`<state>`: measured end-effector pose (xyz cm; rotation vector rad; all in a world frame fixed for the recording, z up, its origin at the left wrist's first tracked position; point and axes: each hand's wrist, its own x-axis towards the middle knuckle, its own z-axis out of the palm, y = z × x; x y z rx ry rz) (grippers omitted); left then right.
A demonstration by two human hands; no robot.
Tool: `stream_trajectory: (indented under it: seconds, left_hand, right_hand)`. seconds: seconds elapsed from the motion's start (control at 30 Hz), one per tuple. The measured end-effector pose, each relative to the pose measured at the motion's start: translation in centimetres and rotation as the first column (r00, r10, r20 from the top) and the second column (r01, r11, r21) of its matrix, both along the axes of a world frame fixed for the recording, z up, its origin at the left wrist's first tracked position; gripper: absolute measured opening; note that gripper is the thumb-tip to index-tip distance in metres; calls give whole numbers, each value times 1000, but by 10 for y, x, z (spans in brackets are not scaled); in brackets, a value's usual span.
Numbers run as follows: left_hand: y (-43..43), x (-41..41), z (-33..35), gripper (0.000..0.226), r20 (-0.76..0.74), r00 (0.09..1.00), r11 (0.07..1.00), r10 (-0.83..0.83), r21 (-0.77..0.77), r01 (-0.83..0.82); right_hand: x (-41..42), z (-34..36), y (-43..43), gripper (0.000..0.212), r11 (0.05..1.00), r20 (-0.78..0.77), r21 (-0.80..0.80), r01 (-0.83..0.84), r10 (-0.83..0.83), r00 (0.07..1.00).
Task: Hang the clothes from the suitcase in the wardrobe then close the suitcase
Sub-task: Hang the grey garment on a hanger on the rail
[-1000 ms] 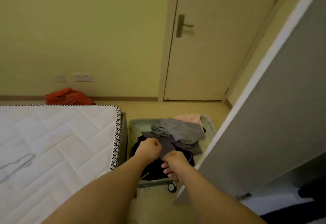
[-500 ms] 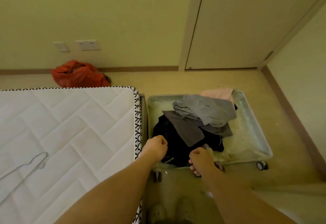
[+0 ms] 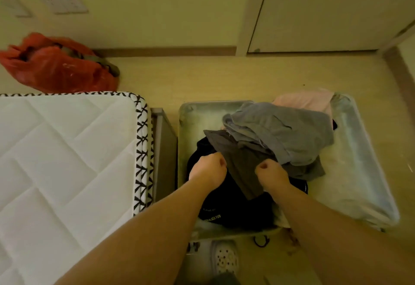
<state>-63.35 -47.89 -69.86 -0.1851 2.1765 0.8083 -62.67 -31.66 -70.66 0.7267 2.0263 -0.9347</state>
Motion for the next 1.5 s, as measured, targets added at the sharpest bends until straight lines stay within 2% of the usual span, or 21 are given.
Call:
stream_trajectory:
  seconds: [0.1,0.2,0.3,0.4,0.5,0.57,0.67,0.73,0.8,0.83,0.9,1.03,1.1,1.17,1.23,1.3,1.37,1.43,1.5]
  left_hand:
    - [27,-31,-48,21,18,1000,1000,-23,12,23]
    - [50,-48,-89,22,59,998,999,-33,25,32]
    - [70,-53,-126,20,121,989,996,-84,24,82]
    - [79,-51,-154,19,133,987,995,-93,-6,95]
    - [81,-45,-172,15,124,990,996,-73,-36,78]
    - [83,-44,-175,12,139,987,994,-80,-58,89]
    - [87,-46,-174,24,165,981,992,-99,-65,111]
    - [91,-49,-170,29,176,978,990,-110,-64,123]
    - [97,-53,-166,29,167,978,988,-126,-62,138]
    - [99,-54,-163,28,154,978,987,-137,-60,148]
    - [102,-56,-158,28,128,980,985,-153,-58,161]
    - [100,-55,-151,26,109,984,986,-141,-70,149]
    - [99,-52,-145,27,118,985,988,-126,-72,135]
    - [98,-50,-134,29,120,985,988,-124,-75,133]
    - [97,-50,-120,33,119,986,990,-120,-60,128]
    - [95,-49,-102,34,98,991,994,-92,-49,98]
    - [93,-46,-85,37,52,997,997,-57,-45,59]
    - [86,-40,-63,45,-4,1000,998,-27,-48,27]
    - [79,-34,-39,56,-59,997,999,-46,-29,44]
  right_hand:
    - [-29,-51,31,8,996,-49,86,-34,38,998]
    - [-28,-93,54,12,975,-53,205,-90,103,993]
    - [-25,-125,79,31,923,49,310,-228,224,973]
    - [-32,-146,95,43,831,140,321,-455,433,890]
    - [-41,-167,104,48,812,208,297,-502,458,864]
    - [-44,-177,108,51,817,229,308,-488,434,871]
    - [-45,-184,114,66,827,205,330,-456,409,889]
    - [-46,-185,116,58,843,34,401,-358,377,926]
    - [-48,-182,121,36,878,-260,467,-102,246,934]
    - [-51,-178,123,31,899,-366,435,47,129,922]
    - [-56,-171,126,26,913,-451,339,225,-52,891]
    - [-54,-155,119,22,933,-418,242,266,-147,897]
    - [-44,-149,112,26,960,-332,192,203,-131,934]
    - [-34,-142,105,20,980,-209,182,83,-44,977]
    - [-27,-127,99,39,975,-102,218,50,-28,994]
    - [-27,-104,91,44,970,-146,223,102,-70,987]
    - [-30,-76,79,44,961,-183,271,55,-5,983]
    - [-35,-46,63,36,966,-208,252,52,2,978]
    - [-36,-17,44,27,971,-258,210,115,-59,964]
